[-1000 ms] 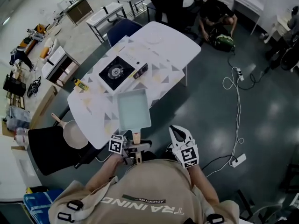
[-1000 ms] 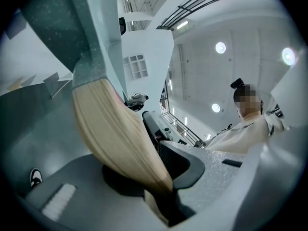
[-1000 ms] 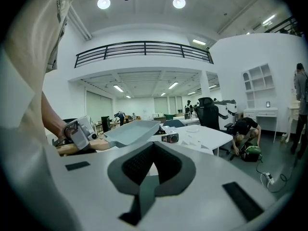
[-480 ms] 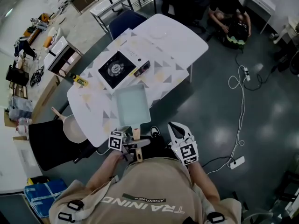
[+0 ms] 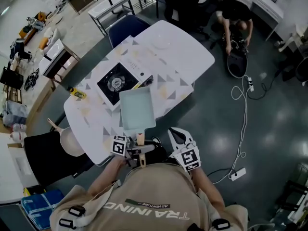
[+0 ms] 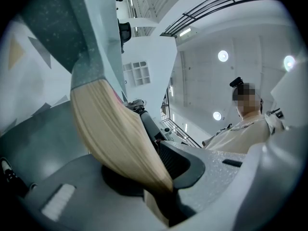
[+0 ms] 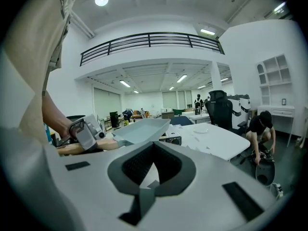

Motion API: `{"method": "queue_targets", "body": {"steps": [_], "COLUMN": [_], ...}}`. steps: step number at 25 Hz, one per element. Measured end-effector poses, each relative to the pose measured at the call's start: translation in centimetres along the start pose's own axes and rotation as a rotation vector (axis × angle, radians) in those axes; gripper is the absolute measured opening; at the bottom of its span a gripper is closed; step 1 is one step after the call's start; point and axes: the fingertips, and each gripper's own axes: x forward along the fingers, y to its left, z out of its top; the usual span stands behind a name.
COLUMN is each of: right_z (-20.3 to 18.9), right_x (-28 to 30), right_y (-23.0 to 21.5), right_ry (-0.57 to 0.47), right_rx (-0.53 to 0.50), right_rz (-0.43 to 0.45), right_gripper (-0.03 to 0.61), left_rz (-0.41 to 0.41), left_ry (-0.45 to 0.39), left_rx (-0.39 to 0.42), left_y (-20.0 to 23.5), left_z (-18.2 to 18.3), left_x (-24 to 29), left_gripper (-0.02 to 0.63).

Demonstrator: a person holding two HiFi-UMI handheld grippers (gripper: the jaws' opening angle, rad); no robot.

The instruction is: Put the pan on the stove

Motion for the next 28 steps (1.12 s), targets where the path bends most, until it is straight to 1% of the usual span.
{"method": "queue_targets", "body": {"steps": [7,12,15,22,25,28], "right_z": [2.5,3.7,4.7,4.6,4.3,4.9], "right_x": [4.6,8.4,10.5,14.0,15.8,18.5], "right_y": [-2.3,-3.0,-3.6,-5.4,-6.4,-7.8], "right_ry": [0.005,0.003,-0.004,0.037,0.048,0.044], "right_rx": [-0.019,-0.032,-0.027,-0.036,-0.039,-0.046], "right_rz": [-0.034,-0.053,-0.060,0.008,0.061,0.128], "right_gripper": [0.003,0.003,0.003,0.003,0.003,0.003], "left_rz": [-0.014,-0.040,-0.037,0.001,0.031,0.059], "left_ry": [0.030,0.017,0.005,-0.066,-0.100,-0.136], "left_rx": [0.015,0.020,0.015,0.010,0.010,0.017], "left_y": [1.1,1.8,2.5,4.0,4.8,5.8], "left_z": [5.2,8.3,9.9,12.8,14.1,16.3], "left_x": [-1.7,-3.6,-4.6,-5.5,-5.5,-5.3], "left_gripper": [0.095,0.094,0.095,0.095,0.095,0.095]}}
